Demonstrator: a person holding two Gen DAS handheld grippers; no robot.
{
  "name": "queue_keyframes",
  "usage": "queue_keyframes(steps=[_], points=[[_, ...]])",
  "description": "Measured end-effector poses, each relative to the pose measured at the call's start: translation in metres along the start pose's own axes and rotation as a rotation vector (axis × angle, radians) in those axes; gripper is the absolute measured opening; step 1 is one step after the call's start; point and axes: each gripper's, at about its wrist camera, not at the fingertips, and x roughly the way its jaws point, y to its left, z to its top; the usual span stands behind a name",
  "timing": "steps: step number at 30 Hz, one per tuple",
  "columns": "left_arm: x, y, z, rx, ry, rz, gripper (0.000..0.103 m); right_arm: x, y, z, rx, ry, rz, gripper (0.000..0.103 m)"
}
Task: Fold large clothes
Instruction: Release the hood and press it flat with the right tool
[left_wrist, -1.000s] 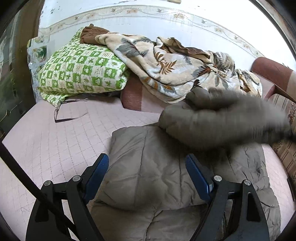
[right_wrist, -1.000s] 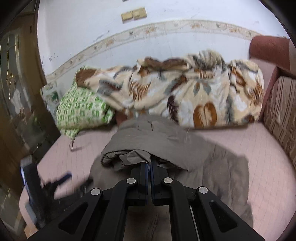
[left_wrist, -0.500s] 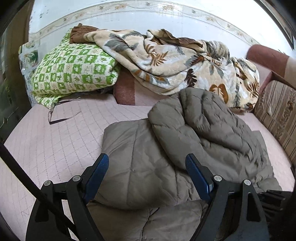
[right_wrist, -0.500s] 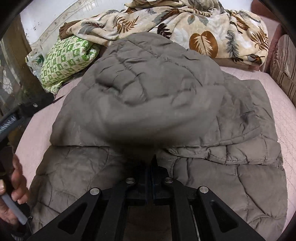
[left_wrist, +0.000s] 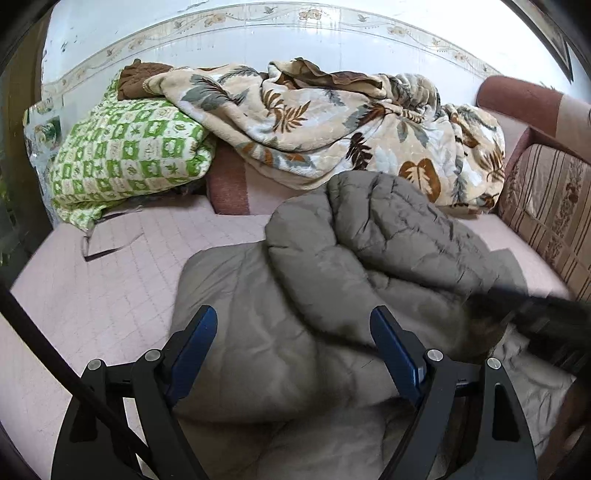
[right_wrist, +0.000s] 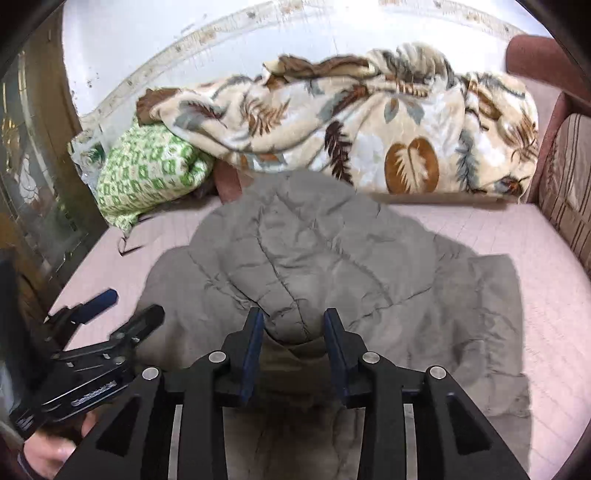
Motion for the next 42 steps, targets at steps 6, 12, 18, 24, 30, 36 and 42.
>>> queue_keyframes(steps=[6, 12, 18, 24, 30, 36, 42], points=[[0.035, -0.017, -0.005, 0.015, 0.095, 0.019, 0.084, 0.028, -0.007, -0.019, 0.033, 0.064, -0.002, 0.036], [0.064, -0.027, -0.022, 0.092, 0.204, 0.083, 0.084, 0.049, -0.014, -0.031, 0.011, 0.136, -0.002, 0.037], [0.075, -0.025, -0.028, 0.095, 0.237, 0.092, 0.088, 0.072, -0.03, -0.032, 0.067, 0.195, 0.041, 0.038], [0.055, -0.026, -0.022, 0.097, 0.172, 0.068, 0.087, 0.064, -0.028, -0.027, 0.076, 0.211, 0.038, 0.037], [-0.002, -0.025, -0.018, 0.138, 0.06, 0.084, 0.087, -0.017, -0.017, -0.037, 0.091, 0.094, 0.045, 0.053], [-0.052, -0.008, -0.042, 0.104, 0.069, 0.048, 0.087, -0.079, -0.017, -0.082, 0.062, 0.114, 0.016, 0.054], [-0.098, 0.005, -0.089, 0.117, 0.072, 0.084, 0.087, -0.124, -0.029, -0.121, 0.102, 0.111, 0.005, 0.054]])
